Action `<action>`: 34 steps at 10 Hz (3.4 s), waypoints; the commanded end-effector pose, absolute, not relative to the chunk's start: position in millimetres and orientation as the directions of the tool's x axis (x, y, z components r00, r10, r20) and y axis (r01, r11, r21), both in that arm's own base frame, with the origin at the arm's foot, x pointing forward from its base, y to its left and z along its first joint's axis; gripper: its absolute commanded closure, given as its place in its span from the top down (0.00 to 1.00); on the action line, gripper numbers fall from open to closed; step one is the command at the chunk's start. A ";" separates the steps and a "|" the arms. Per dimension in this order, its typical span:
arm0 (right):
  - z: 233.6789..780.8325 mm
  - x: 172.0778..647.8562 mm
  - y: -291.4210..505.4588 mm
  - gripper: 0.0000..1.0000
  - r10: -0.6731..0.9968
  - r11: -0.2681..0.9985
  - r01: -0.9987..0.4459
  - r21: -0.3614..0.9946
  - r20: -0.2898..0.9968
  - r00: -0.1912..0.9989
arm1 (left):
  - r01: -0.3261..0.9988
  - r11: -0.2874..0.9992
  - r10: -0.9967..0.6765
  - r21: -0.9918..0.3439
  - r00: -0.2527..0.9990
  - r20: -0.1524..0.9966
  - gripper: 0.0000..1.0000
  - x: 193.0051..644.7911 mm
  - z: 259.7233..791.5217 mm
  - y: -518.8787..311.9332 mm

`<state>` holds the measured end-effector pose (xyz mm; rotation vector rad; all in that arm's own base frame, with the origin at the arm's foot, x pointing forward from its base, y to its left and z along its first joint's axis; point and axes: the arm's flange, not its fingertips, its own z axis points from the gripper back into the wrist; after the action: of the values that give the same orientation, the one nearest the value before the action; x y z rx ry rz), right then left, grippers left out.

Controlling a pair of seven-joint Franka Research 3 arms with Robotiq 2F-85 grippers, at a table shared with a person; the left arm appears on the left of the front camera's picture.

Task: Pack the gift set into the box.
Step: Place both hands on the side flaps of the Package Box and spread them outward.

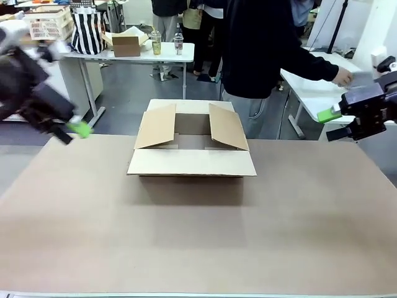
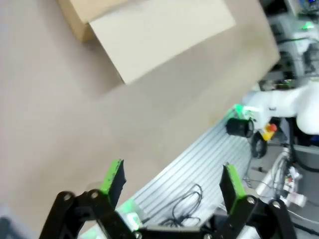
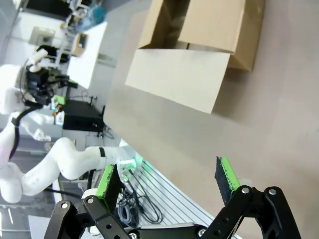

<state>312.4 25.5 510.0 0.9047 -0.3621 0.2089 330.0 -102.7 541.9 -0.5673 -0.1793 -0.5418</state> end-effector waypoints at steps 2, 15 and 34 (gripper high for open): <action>509.3 316.8 26.4 1.00 0.033 0.582 -0.358 0.730 0.419 0.908 | 0.477 0.848 -0.449 -0.231 0.878 0.165 1.00 401.8 559.8 -208.8; 509.3 316.8 26.4 1.00 0.033 0.582 -0.358 0.730 0.419 0.908 | -0.140 0.990 0.143 -0.031 0.954 0.262 1.00 518.2 489.8 -375.8; 509.3 316.8 26.4 1.00 0.033 0.582 -0.358 0.730 0.419 0.908 | -0.235 0.802 0.110 0.549 0.962 0.250 1.00 598.3 430.0 -367.9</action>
<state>314.2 24.9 508.8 0.9058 -0.3643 0.2124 594.1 -368.3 418.2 0.5832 -0.1878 0.1784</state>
